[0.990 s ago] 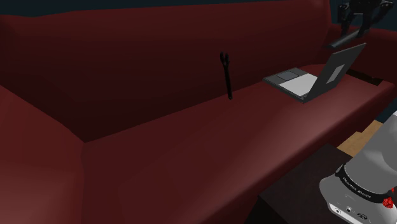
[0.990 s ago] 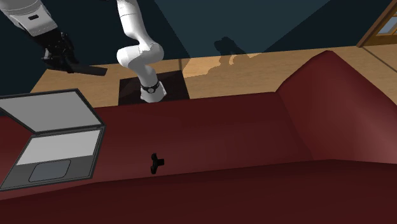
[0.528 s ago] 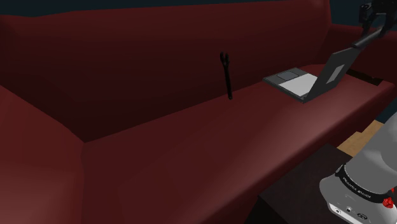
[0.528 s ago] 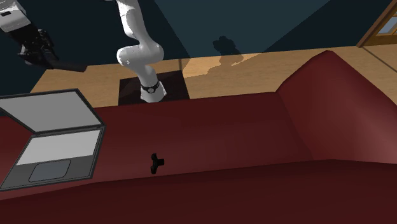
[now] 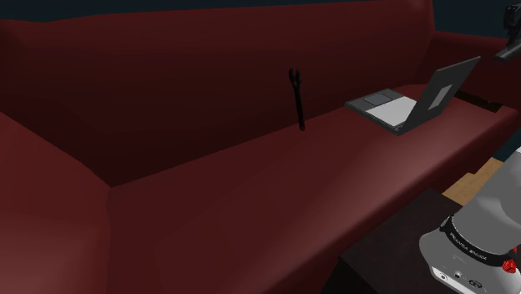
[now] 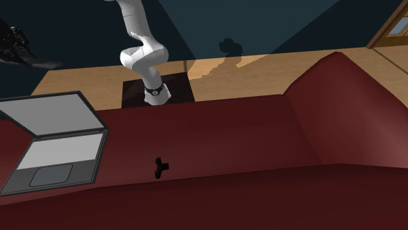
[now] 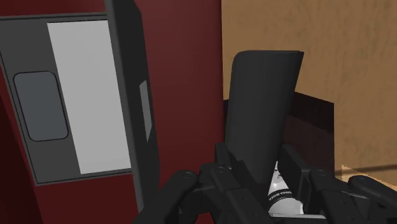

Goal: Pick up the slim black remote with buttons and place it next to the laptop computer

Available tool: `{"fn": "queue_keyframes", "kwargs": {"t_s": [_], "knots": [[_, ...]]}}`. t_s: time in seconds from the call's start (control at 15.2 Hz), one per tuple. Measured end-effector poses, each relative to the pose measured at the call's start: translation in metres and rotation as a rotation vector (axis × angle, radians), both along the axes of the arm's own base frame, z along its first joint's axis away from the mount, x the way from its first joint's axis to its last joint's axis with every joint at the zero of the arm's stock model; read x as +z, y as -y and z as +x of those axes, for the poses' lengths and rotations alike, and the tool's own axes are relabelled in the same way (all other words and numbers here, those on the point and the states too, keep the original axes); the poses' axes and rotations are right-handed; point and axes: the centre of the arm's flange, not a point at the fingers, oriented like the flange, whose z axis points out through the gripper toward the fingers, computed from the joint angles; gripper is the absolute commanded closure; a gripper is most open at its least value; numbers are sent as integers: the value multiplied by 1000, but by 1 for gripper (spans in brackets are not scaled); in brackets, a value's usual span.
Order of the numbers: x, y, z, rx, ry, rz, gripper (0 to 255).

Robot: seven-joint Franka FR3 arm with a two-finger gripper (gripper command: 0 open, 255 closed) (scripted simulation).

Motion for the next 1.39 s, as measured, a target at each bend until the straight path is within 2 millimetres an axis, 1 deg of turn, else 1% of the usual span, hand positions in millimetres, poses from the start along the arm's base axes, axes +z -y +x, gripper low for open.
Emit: {"fn": "queue_keyframes", "kwargs": {"t_s": [0.13, 0.26, 1.39], "knots": [[-5, 12, -6, 2, 0, 0, 255], [-15, 13, -7, 3, 0, -1, 255], [-105, 15, -8, 3, 0, 0, 255]]}}
